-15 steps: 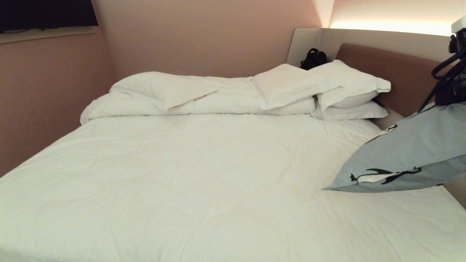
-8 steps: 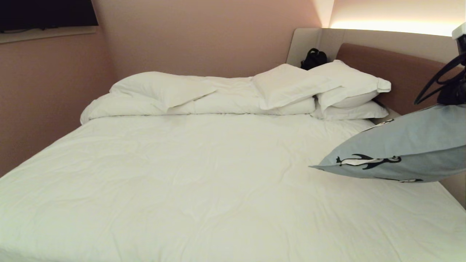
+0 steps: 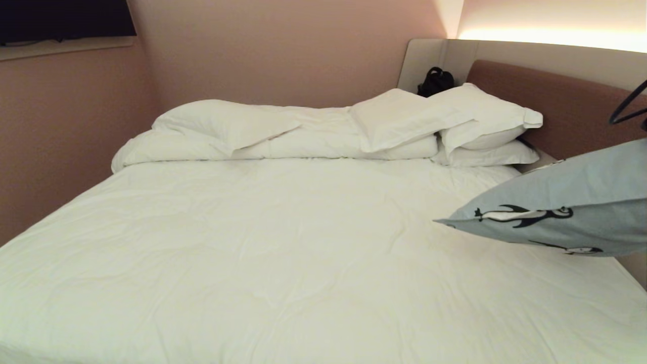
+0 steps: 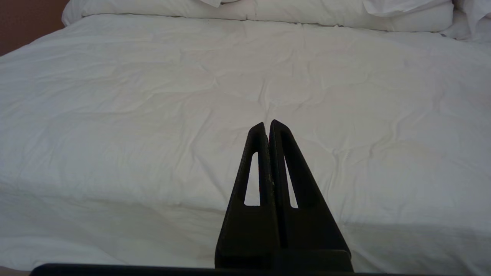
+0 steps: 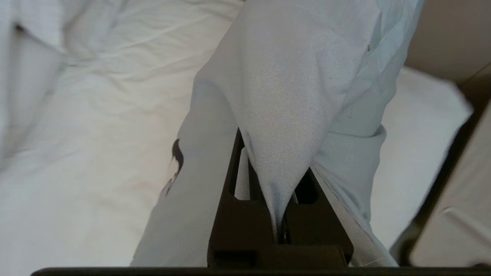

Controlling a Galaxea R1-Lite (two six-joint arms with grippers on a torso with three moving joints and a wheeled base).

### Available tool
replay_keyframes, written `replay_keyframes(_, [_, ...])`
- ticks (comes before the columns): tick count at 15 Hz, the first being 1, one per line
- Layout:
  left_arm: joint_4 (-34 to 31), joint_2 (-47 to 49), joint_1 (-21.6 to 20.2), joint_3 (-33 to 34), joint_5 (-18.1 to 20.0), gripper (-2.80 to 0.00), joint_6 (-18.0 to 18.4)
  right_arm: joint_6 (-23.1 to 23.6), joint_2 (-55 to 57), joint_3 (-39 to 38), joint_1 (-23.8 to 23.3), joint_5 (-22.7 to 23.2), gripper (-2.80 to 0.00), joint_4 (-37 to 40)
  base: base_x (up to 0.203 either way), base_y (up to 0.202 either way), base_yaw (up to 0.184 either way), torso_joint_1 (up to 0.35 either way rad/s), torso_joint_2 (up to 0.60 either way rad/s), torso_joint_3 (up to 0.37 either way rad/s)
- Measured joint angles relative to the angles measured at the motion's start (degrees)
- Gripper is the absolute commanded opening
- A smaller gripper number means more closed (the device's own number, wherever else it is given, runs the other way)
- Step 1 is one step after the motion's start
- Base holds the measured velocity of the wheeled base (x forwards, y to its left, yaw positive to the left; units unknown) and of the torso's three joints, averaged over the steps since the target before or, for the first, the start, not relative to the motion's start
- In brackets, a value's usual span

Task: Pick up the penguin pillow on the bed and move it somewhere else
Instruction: Place the pillow at the bedside

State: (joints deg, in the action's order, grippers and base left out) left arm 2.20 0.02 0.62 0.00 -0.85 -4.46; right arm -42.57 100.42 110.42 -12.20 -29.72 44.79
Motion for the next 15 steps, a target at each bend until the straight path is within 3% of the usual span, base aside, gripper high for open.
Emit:
replay_keyframes(8, [0.01,0.0,0.0,0.0,0.0,-2.8,-0.07,-7.84,-2.19,0.09,-4.75,19.69,-2.8,7.66,0.0,0.0,0.0,0.0,0.0,0.0])
replay_keyframes(12, [0.01,0.0,0.0,0.0,0.0,-2.8,-0.06,-8.32,-3.66,0.11,-7.51,24.99,-2.8,13.42,0.0,0.0,0.0,0.0,0.0,0.0])
replay_keyframes(15, [0.01,0.0,0.0,0.0,0.0,-2.8,-0.03,-8.19,-6.75,0.18,-8.41,25.88,-2.8,16.73,0.0,0.0,0.0,0.0,0.0,0.0])
